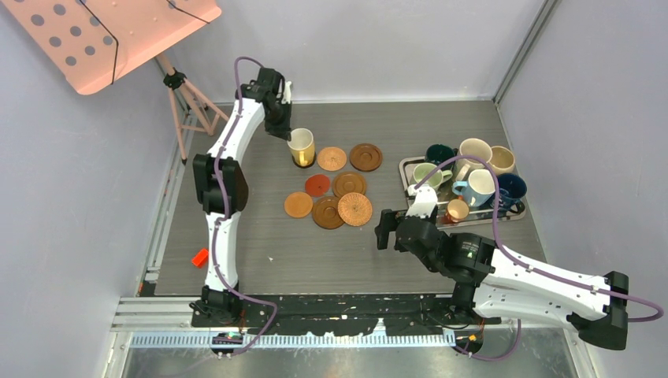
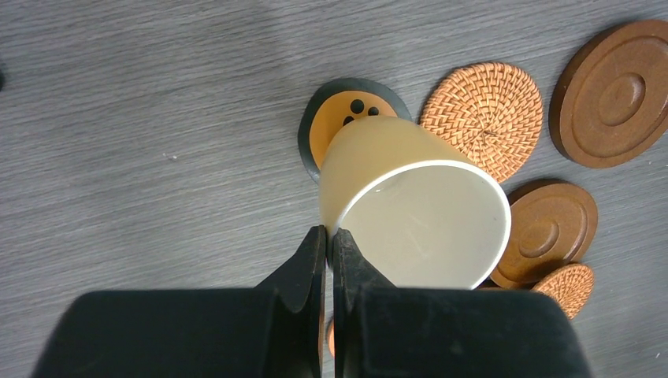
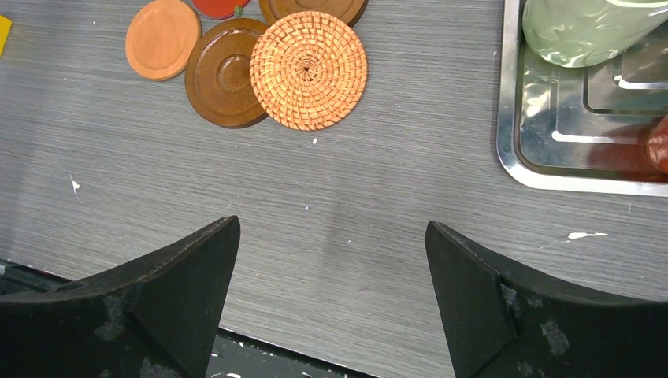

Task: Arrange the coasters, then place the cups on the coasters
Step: Place the cup on the coaster.

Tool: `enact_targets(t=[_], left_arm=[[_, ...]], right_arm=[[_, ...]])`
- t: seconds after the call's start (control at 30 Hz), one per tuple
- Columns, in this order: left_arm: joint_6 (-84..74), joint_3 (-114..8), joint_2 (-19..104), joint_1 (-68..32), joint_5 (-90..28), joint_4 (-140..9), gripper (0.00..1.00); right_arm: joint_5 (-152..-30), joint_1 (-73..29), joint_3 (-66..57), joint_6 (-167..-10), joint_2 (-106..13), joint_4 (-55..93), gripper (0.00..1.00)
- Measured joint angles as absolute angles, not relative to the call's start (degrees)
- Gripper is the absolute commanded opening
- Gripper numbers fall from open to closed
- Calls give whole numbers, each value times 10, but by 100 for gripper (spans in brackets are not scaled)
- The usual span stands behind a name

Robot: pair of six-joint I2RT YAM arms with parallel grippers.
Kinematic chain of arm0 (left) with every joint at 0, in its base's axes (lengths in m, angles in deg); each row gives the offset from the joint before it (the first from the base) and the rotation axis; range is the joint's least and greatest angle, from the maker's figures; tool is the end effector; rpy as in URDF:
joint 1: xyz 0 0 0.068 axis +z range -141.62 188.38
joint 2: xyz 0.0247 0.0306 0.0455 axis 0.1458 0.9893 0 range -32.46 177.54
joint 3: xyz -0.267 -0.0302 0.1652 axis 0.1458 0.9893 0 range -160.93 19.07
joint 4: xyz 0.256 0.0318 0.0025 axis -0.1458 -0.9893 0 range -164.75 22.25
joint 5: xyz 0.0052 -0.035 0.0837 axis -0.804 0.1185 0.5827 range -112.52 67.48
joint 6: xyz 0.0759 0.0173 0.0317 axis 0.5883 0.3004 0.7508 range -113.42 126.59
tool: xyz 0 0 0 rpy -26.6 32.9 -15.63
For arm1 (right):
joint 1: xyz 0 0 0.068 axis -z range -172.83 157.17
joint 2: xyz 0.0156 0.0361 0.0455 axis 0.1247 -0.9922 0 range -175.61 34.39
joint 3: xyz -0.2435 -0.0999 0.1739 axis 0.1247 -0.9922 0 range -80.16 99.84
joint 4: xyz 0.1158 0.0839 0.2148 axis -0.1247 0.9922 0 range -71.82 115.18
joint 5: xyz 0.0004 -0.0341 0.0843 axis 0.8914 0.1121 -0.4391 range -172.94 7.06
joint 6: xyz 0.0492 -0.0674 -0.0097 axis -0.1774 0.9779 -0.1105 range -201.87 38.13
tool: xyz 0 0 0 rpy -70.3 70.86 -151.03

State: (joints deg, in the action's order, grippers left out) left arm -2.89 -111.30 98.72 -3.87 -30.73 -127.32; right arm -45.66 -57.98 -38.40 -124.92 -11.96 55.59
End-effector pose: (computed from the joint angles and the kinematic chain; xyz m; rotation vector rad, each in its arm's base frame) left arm 0.5228 -0.1244 0.2741 0.1143 2.6408 -0.3181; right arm 0.1040 0.1186 0.2880 -0.0941 2.1502 0.3466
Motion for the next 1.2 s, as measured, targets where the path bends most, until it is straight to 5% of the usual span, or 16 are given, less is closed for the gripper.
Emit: enact_targets(t=[1.2], left_arm=[[-50, -1113, 1002, -34, -316, -1249, 0]], right_arm=[[-457, -577, -389, -1251, -109, 564, 95]])
